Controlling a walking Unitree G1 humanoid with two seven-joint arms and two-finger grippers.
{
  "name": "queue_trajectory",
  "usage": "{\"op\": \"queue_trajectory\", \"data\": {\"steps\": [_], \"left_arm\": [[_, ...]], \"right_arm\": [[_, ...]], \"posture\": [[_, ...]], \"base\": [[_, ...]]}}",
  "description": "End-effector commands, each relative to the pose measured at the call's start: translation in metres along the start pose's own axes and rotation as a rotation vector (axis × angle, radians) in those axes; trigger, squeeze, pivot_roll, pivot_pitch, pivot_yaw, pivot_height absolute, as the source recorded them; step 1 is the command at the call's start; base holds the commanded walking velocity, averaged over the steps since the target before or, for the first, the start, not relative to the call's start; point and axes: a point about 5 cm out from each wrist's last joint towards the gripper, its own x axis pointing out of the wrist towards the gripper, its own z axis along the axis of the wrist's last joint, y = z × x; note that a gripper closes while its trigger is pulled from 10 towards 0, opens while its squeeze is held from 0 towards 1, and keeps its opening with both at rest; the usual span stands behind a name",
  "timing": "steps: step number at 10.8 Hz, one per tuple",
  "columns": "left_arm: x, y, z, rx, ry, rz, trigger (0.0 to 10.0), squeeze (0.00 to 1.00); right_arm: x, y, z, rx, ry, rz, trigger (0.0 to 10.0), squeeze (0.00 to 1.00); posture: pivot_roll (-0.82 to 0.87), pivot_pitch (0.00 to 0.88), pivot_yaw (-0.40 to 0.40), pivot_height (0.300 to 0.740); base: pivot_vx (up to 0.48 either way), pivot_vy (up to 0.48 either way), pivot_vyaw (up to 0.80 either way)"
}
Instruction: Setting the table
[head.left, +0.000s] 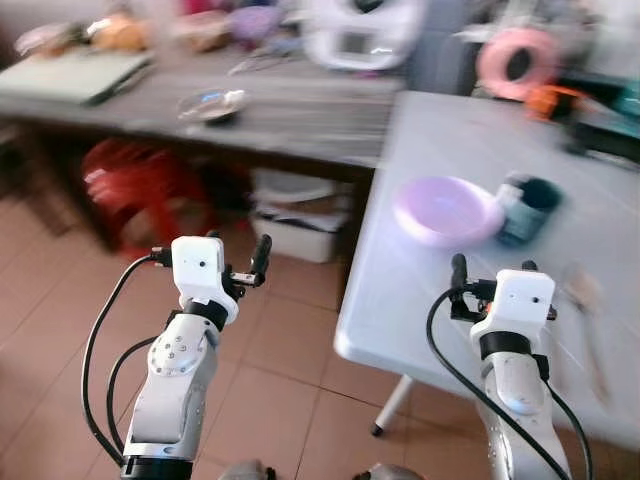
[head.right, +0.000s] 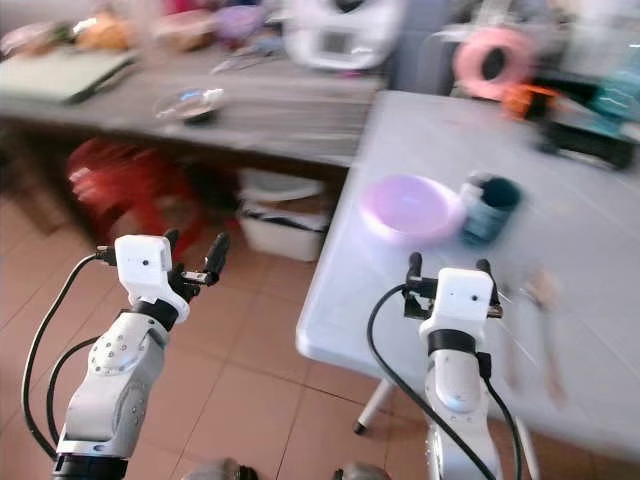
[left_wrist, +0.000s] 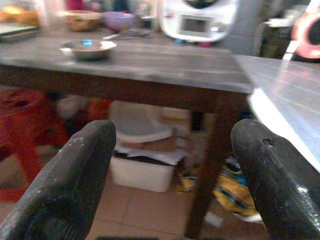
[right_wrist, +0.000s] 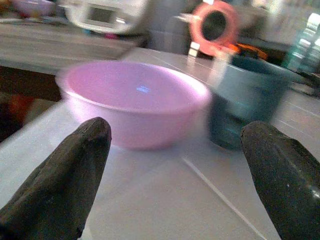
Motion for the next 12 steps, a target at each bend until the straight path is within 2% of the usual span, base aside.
{"op": "queue_trajectory", "data": {"steps": [1, 3, 5, 7, 8, 9, 10, 12], "left_arm": [[-0.001, 0.000, 0.005, 0.006, -0.023, -0.011, 10.0, 0.00], [0.000, -0.001, 0.005, -0.001, -0.029, -0.016, 10.0, 0.00], [0.000, -0.003, 0.006, -0.005, -0.033, -0.029, 10.0, 0.00], [0.001, -0.002, 0.005, -0.012, -0.026, -0.020, 10.0, 0.00], [0.001, -0.002, 0.005, -0.014, -0.023, -0.022, 10.0, 0.00], [0.001, -0.003, 0.004, -0.014, -0.022, -0.022, 10.0, 0.00], [0.001, -0.003, 0.003, -0.020, -0.015, -0.024, 10.0, 0.00], [0.002, -0.004, 0.001, -0.024, -0.003, -0.028, 10.0, 0.00]], "right_arm": [[0.002, 0.004, 0.012, -0.016, -0.059, 0.022, 10.0, 0.00], [0.006, 0.011, 0.032, -0.033, -0.143, 0.058, 10.0, 0.00], [0.008, 0.012, 0.035, -0.054, -0.165, 0.067, 10.0, 0.00], [0.012, 0.004, 0.034, -0.104, -0.146, 0.020, 10.0, 0.00], [0.019, -0.003, 0.032, -0.090, -0.113, -0.002, 10.0, 0.00], [0.023, -0.005, 0.034, -0.098, -0.114, 0.002, 10.0, 0.00], [0.035, -0.010, 0.039, -0.135, -0.093, 0.038, 10.0, 0.00], [0.045, -0.019, 0.038, -0.149, -0.023, 0.021, 10.0, 0.00]], "posture": [[-0.07, 0.000, 0.035, 0.740], [-0.07, 0.000, 0.036, 0.740], [-0.07, 0.000, 0.035, 0.740], [-0.07, 0.000, 0.034, 0.740], [-0.07, 0.000, 0.034, 0.740], [-0.07, 0.000, 0.034, 0.740], [-0.07, 0.000, 0.036, 0.740], [-0.07, 0.000, 0.036, 0.740]], "base": [[0.281, 0.000, 0.00], [0.281, 0.000, 0.00], [0.127, 0.000, 0.00], [0.000, 0.000, 0.00], [0.000, 0.000, 0.00], [0.000, 0.000, 0.00], [0.000, 0.000, 0.00], [0.000, 0.000, 0.00]]}}
